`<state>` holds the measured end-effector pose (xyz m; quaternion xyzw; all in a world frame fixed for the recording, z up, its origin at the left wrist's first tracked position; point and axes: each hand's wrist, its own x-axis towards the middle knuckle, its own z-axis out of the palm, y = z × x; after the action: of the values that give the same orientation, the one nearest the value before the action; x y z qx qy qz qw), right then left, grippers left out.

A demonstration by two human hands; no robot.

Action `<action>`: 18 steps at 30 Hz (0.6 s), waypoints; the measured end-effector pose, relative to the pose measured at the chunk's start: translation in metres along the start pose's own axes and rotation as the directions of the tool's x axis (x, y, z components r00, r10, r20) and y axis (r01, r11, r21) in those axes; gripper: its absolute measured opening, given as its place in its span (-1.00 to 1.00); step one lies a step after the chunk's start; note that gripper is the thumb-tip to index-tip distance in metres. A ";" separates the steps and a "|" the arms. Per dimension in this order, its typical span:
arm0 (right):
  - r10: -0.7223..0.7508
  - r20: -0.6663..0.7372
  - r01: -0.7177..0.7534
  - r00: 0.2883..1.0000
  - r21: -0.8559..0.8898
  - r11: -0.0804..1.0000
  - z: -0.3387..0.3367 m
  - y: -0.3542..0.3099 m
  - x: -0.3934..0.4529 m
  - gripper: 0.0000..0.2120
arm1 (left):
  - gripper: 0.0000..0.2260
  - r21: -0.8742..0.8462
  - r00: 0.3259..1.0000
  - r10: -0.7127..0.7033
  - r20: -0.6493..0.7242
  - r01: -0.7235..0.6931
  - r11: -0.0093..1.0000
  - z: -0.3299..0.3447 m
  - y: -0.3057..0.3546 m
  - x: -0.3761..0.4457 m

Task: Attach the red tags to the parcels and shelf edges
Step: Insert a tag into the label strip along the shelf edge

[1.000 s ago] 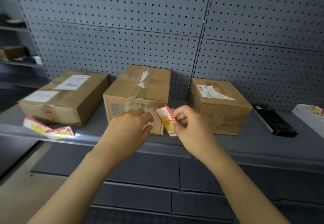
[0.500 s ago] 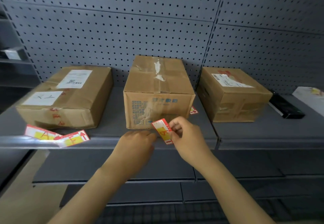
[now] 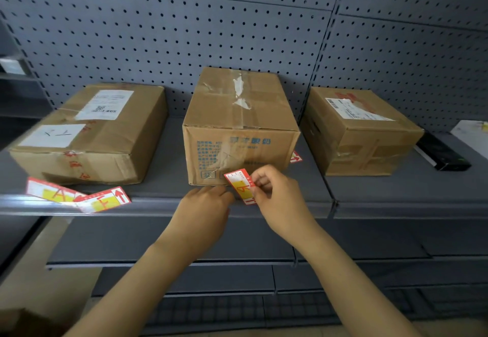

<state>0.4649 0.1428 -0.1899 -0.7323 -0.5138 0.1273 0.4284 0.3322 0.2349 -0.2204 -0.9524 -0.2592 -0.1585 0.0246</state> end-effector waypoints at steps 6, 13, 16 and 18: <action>-0.027 0.011 0.027 1.000 0.012 1.000 0.005 0.007 0.003 -0.87 | -0.71 -0.031 0.999 -0.019 -0.034 0.018 0.999 0.004 0.004 0.002; -0.029 0.001 0.029 1.000 0.031 0.999 0.008 0.011 0.007 -0.89 | -0.62 -0.033 0.998 0.001 -0.055 -0.003 0.999 0.006 0.004 0.003; -0.023 -0.023 0.024 0.999 0.038 0.999 0.010 0.013 0.008 -0.85 | -0.62 -0.031 0.999 0.008 -0.052 -0.009 0.999 0.006 0.004 0.001; -0.019 -0.029 0.020 0.999 0.039 0.999 0.010 0.014 0.008 -0.85 | -0.62 -0.036 0.999 0.005 -0.036 -0.006 0.999 0.009 0.004 -0.002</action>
<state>0.4711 0.1533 -0.2049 -0.7205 -0.5120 0.1226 0.4513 0.3352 0.2317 -0.2290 -0.9504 -0.2532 -0.1804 0.0123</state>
